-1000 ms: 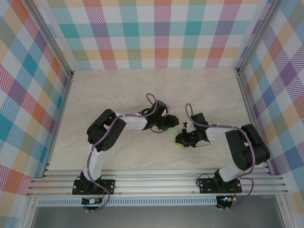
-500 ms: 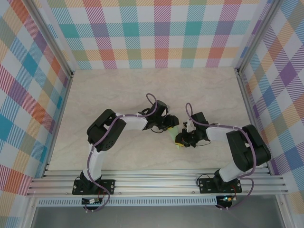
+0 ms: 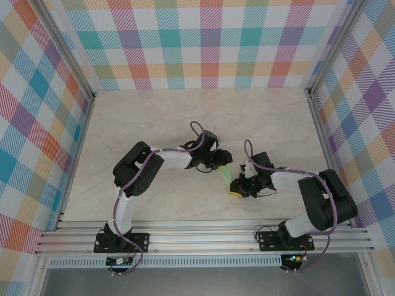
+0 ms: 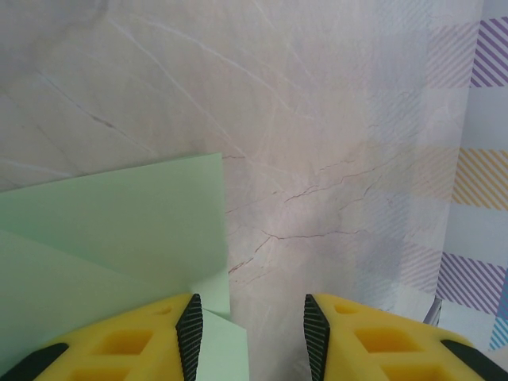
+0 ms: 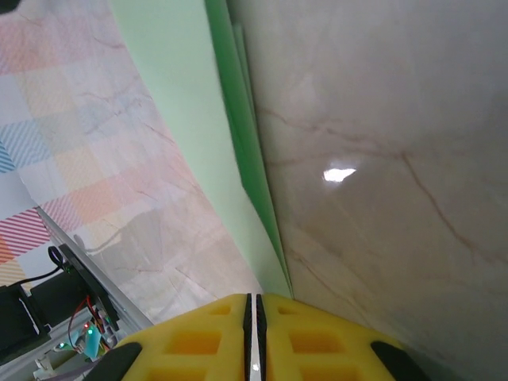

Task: Fold a paper plane with a square sheet of paper (pick it up from the middle)
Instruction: Fold the wing for the fifth time at the center of the table.

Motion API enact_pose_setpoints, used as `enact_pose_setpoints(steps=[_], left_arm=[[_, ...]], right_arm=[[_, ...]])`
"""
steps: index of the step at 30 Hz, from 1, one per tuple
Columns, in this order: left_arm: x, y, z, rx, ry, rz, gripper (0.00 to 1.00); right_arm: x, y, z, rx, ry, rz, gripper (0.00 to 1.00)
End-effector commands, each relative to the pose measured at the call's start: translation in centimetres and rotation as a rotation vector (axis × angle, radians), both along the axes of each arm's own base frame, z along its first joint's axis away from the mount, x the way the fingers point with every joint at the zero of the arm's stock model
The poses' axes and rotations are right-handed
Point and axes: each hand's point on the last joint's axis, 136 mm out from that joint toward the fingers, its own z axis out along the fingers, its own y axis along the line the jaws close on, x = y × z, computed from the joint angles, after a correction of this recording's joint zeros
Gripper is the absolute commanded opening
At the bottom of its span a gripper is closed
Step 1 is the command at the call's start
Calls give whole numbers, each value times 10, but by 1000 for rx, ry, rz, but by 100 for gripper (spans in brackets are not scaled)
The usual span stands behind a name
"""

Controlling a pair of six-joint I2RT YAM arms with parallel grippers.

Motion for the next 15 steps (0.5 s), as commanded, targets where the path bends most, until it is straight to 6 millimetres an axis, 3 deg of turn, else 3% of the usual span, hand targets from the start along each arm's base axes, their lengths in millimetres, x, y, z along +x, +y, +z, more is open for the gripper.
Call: enact_pose_setpoints(steps=[1, 8, 15], left_arm=[[-12, 29, -50, 159, 85, 21, 41], [-12, 23, -44, 132, 78, 3, 41], [-13, 23, -37, 121, 66, -7, 42]], right_arm=[[-35, -13, -12, -60, 111, 18, 14], [-34, -16, -10, -79, 91, 12, 13], [5, 2, 44, 16, -97, 21, 18]])
